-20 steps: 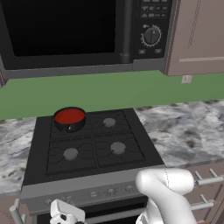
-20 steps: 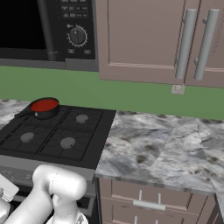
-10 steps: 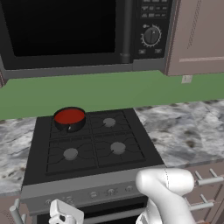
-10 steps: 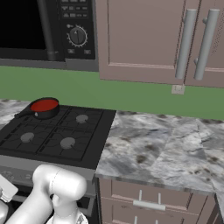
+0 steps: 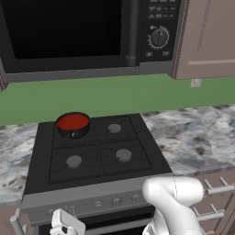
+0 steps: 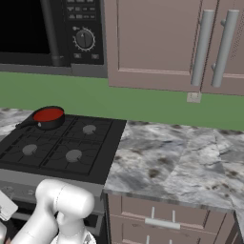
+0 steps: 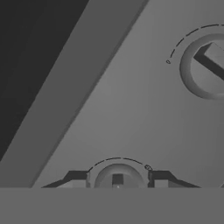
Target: Wait until the marinara sauce is simmered to a deep red color and then turn off the stove.
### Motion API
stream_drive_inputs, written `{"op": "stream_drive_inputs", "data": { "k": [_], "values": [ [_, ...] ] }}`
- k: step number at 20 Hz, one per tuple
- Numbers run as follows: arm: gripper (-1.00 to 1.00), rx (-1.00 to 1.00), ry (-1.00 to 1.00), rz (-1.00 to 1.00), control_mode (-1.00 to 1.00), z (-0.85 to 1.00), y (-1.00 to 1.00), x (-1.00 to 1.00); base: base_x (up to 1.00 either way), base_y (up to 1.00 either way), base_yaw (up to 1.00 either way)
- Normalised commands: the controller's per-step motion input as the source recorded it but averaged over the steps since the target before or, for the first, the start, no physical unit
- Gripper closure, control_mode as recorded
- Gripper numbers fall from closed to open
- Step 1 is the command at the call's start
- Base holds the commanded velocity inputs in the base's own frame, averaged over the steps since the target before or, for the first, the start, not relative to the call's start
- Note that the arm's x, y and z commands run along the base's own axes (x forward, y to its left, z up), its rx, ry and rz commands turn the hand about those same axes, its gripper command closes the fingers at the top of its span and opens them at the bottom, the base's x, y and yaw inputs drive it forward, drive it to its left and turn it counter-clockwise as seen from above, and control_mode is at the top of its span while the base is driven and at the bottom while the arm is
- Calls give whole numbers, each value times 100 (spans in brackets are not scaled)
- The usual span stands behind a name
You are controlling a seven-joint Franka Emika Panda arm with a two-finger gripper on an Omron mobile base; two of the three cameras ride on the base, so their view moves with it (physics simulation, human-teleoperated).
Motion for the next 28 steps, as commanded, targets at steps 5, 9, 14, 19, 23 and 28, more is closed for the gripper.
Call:
{"op": "stream_drive_inputs", "data": {
  "k": [5, 9, 14, 19, 23, 28],
  "values": [
    [100, 57, -6, 0, -100, 0, -45, -3, 0, 0, 0],
    [100, 57, -6, 0, -100, 0, -47, 0, 0, 0, 0],
    [100, 59, -8, 0, -100, 2, -52, 0, 0, 0, 0],
    [100, 62, 0, -1, -100, 27, -39, 0, 0, 0, 0],
    [100, 58, 2, -4, -100, 13, -36, 0, 0, 0, 0],
    [100, 53, 0, -4, -100, 0, -42, 0, 0, 0, 0]
  ]
}}
